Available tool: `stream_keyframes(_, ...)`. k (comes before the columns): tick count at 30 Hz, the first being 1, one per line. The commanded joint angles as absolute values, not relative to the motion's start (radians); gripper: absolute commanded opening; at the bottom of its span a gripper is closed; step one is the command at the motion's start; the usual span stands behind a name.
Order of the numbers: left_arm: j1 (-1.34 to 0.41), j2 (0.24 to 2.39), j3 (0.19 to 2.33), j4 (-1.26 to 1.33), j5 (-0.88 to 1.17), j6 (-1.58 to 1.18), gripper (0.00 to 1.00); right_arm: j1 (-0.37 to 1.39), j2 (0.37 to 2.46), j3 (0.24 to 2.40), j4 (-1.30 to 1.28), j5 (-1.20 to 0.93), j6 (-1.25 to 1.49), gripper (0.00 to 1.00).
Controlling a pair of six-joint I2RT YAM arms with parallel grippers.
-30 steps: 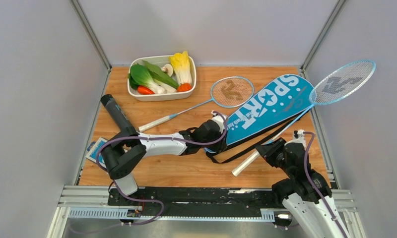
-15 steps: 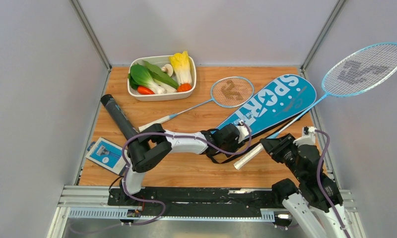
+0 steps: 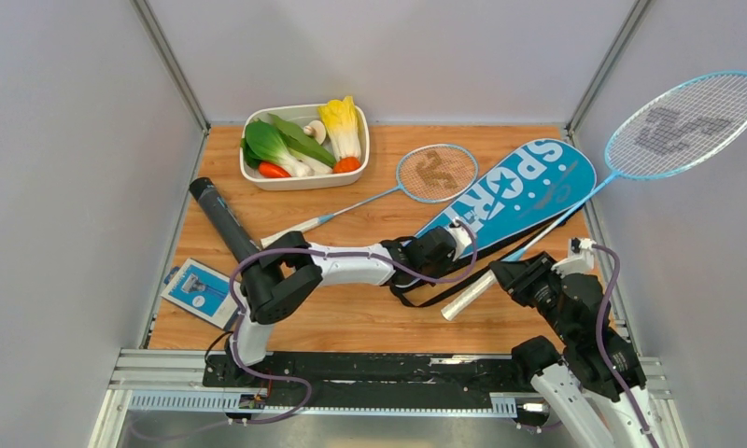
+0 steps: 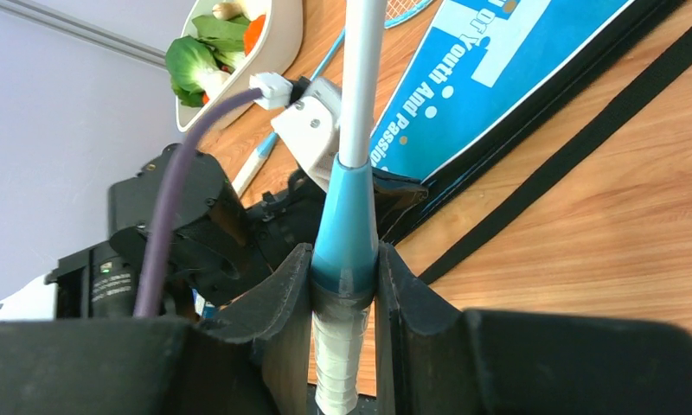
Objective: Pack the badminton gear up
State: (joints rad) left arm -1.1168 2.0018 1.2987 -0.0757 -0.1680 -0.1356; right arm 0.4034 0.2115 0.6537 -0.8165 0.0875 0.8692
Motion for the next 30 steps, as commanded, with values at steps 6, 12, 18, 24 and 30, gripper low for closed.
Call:
stream_keyframes(6, -1.021, 1.796, 1.441, -0.140, -0.202, -0.538, 0.00, 0.404, 0.245, 0.597, -0.673, -0.066, 0.841, 0.00)
stream_keyframes(12, -0.976, 1.748, 1.439, -0.164, -0.318, -0.622, 0.00, 0.405, 0.285, 0.581, -0.671, -0.119, 0.858, 0.00)
stream_keyframes(18, -0.951, 1.731, 1.435, -0.157, -0.424, -0.676, 0.00, 0.404, 0.267, 0.529, -0.653, -0.229, 0.954, 0.00)
stream_keyframes(24, -0.941, 1.766, 1.490, -0.184, -0.463, -0.709, 0.00, 0.405, 0.184, 0.416, -0.640, -0.397, 1.210, 0.00)
stream_keyframes(30, -0.939, 1.792, 1.526, -0.202, -0.503, -0.721, 0.00, 0.404, 0.032, 0.358, -0.663, -0.406, 1.358, 0.00)
